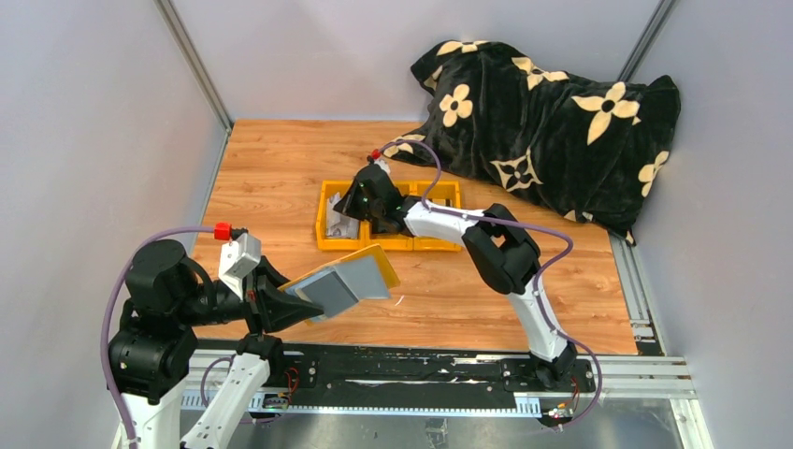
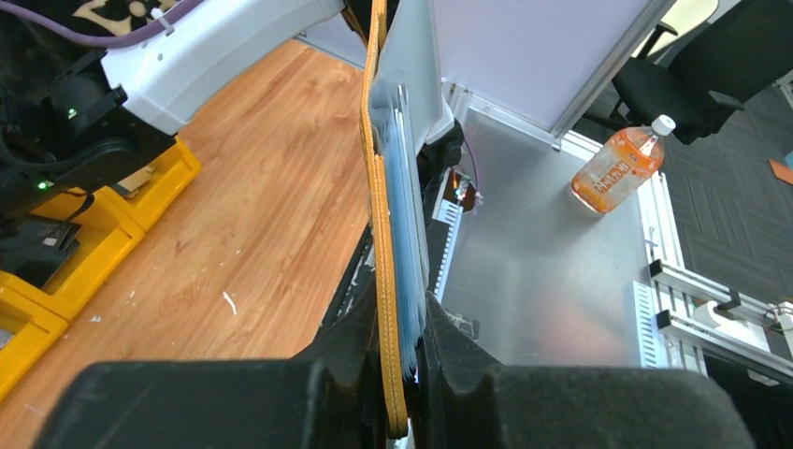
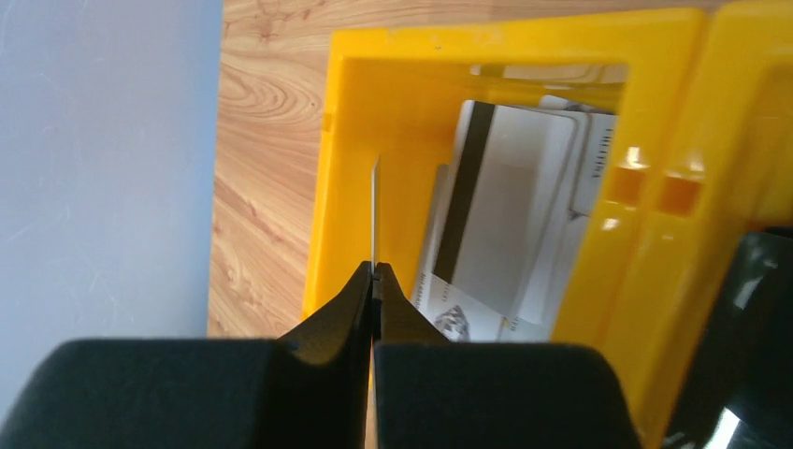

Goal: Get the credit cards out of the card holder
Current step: Place the credit card in the storage box, then place the card holder at the center of the board.

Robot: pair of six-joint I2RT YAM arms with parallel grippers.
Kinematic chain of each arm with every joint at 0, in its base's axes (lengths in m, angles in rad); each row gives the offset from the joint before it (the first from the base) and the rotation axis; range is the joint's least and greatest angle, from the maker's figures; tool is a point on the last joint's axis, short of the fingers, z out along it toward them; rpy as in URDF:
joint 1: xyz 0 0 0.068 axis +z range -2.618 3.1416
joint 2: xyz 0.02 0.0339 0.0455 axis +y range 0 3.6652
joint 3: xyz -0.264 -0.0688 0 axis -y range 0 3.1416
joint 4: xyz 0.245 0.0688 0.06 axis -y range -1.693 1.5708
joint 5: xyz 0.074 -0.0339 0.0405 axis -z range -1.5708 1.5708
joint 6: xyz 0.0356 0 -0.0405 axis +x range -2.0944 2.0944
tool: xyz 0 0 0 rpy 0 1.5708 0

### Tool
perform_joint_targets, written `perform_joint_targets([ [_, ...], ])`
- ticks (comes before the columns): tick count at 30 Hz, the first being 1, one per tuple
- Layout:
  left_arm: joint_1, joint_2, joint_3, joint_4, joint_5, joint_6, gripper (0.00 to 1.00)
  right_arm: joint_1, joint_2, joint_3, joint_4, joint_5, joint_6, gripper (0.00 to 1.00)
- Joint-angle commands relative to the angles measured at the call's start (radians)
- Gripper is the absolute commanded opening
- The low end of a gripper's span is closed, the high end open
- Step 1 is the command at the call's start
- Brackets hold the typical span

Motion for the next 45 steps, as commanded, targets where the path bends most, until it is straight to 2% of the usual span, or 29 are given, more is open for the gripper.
perform_joint_targets([
  [1,-0.003,-0.011,0.011,-0.031,0.085,0.019,0.0,0.039,0.036,0.069,-0.005,0.058,0.017,0.04],
  [2,-0.003,-0.012,0.01,-0.029,0.085,0.019,0.0,0.041,0.035,0.076,-0.006,0.058,0.016,0.09],
  [7,-0.003,-0.02,-0.003,-0.029,0.083,0.019,0.0,0.045,-0.023,0.059,-0.003,0.102,-0.003,0.54],
  [10,-0.003,-0.02,-0.001,-0.029,0.082,0.018,0.0,0.043,-0.09,0.02,0.018,0.115,-0.033,0.7],
  [11,-0.003,-0.019,0.0,-0.029,0.082,0.016,0.0,0.043,-0.115,0.007,0.027,0.116,-0.046,0.72],
  [17,-0.003,-0.024,-0.001,-0.03,0.068,0.019,0.0,0.042,-0.329,-0.102,0.068,0.076,-0.146,0.76],
  [21,-0.003,-0.028,-0.026,-0.029,0.05,0.038,0.0,0.028,-0.519,-0.262,0.109,-0.008,-0.196,0.8],
  [24,-0.003,-0.011,-0.071,-0.029,0.007,0.039,0.0,-0.014,-0.663,-0.373,0.199,-0.213,-0.192,0.81],
  [29,-0.003,0.014,-0.072,-0.028,0.002,0.084,0.0,-0.027,-0.865,-0.49,0.223,-0.509,-0.222,0.83],
  [33,-0.003,0.014,-0.081,-0.029,-0.01,0.104,0.0,0.0,-0.999,-0.574,0.228,-0.632,-0.227,0.84],
  [39,-0.003,0.026,-0.096,-0.032,-0.019,0.108,0.0,0.097,-1.086,-0.614,0.174,-0.631,-0.279,0.84],
  [45,-0.003,0.009,-0.068,-0.029,-0.043,0.099,0.0,0.108,-1.167,-0.606,0.041,-0.552,-0.348,0.85],
])
